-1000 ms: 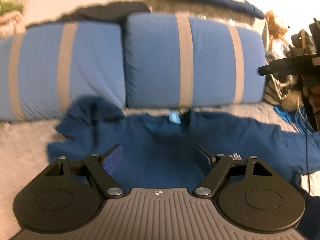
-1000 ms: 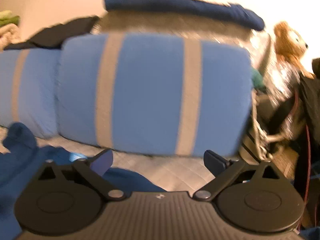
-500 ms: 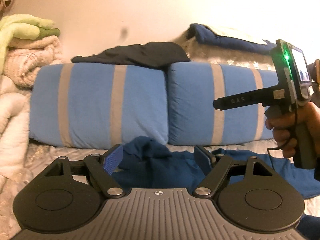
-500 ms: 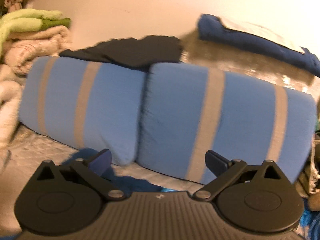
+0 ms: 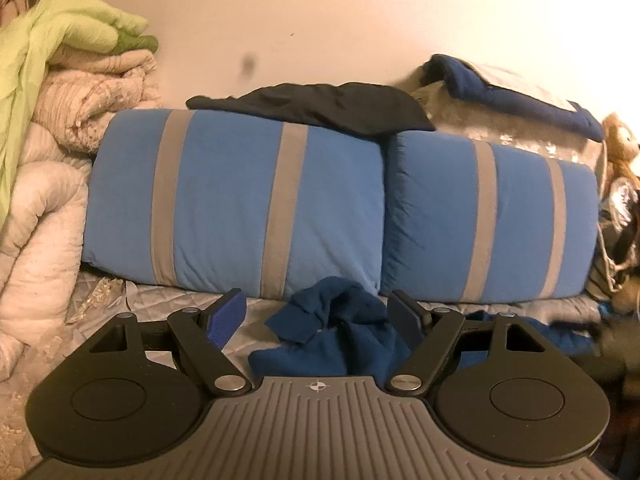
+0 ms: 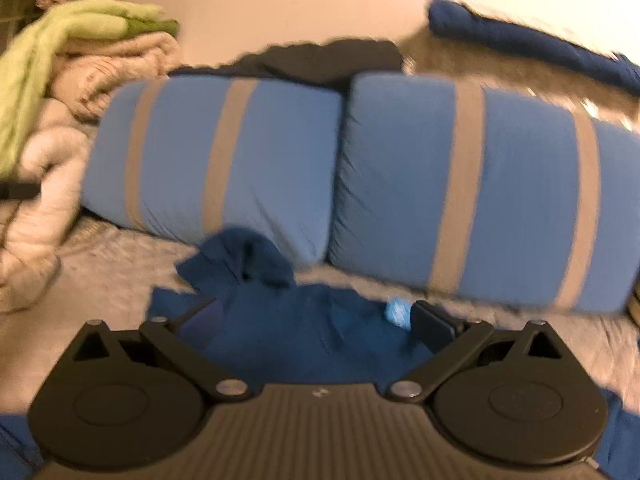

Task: Fold clothes

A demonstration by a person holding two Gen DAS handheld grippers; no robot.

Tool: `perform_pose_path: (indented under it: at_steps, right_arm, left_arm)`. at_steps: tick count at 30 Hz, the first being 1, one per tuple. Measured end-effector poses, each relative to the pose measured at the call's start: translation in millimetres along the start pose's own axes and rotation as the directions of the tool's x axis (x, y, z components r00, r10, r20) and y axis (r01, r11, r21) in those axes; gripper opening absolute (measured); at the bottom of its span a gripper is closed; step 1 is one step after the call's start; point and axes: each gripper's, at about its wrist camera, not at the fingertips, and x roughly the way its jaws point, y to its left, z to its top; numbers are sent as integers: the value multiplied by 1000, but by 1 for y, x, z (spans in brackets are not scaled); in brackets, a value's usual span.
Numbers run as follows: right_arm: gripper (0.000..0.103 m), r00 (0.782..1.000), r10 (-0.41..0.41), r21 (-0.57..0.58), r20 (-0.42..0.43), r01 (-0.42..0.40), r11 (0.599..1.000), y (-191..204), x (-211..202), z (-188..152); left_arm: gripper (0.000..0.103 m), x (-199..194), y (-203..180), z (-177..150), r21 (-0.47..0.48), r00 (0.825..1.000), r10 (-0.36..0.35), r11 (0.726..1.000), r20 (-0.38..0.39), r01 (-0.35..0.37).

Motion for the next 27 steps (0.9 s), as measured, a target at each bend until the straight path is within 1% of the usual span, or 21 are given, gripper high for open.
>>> perform_pose_path:
  at_steps: [2, 4, 5, 6, 8, 9, 13, 15, 19, 20, 23, 27]
  right_arm:
    - [103, 1000, 1, 58, -14, 0, 998, -3, 2, -18]
    - [103, 999, 31, 124, -16, -28, 992, -9, 6, -35]
    - [103, 998, 32, 144, -59, -23, 989, -10, 11, -39]
    - [103, 996, 15, 147, -89, -2, 989, -11, 15, -39]
    - [103, 998, -17, 124, -56, 24, 992, -10, 13, -38]
    - [103, 998, -25, 111, -54, 31, 993, -9, 13, -38]
    - [103, 993, -26, 92, -113, 37, 995, -7, 19, -42]
    - [103, 992, -8, 99, -127, 21, 995, -7, 20, -43]
    - [103, 992, 25, 124, -126, -10, 992, -7, 21, -41]
    - [103, 991, 33, 130, -131, -15, 991, -7, 21, -41]
    - [103, 988, 45, 139, -146, -25, 990, -8, 24, -40]
    - [103, 985, 78, 148, -156, -55, 988, -4, 23, -38]
  left_arm:
    - [78, 13, 7, -2, 9, 1000, 3, 1000, -12, -3]
    - [78, 26, 13, -4, 20, 1000, 7, 1000, -25, -6]
    - [78, 32, 16, -6, 25, 999, 12, 1000, -31, -12]
    - [78, 39, 19, -8, 31, 999, 18, 999, -37, -17]
    - [78, 52, 25, -11, 28, 998, 17, 999, -58, -16]
    - [78, 58, 28, -13, 23, 998, 11, 1000, -69, -9]
    - [78, 82, 37, -18, -2, 995, 0, 1000, -103, -1]
    - [78, 95, 41, -20, -27, 991, 0, 1000, -132, -3]
    - [78, 120, 52, -28, -111, 982, -33, 994, -185, 13]
    - [77, 125, 54, -29, -123, 981, -37, 992, -188, 14]
    - [77, 137, 57, -32, -131, 983, -41, 991, -182, 17]
    - [77, 159, 58, -32, -130, 980, -12, 991, -199, -14]
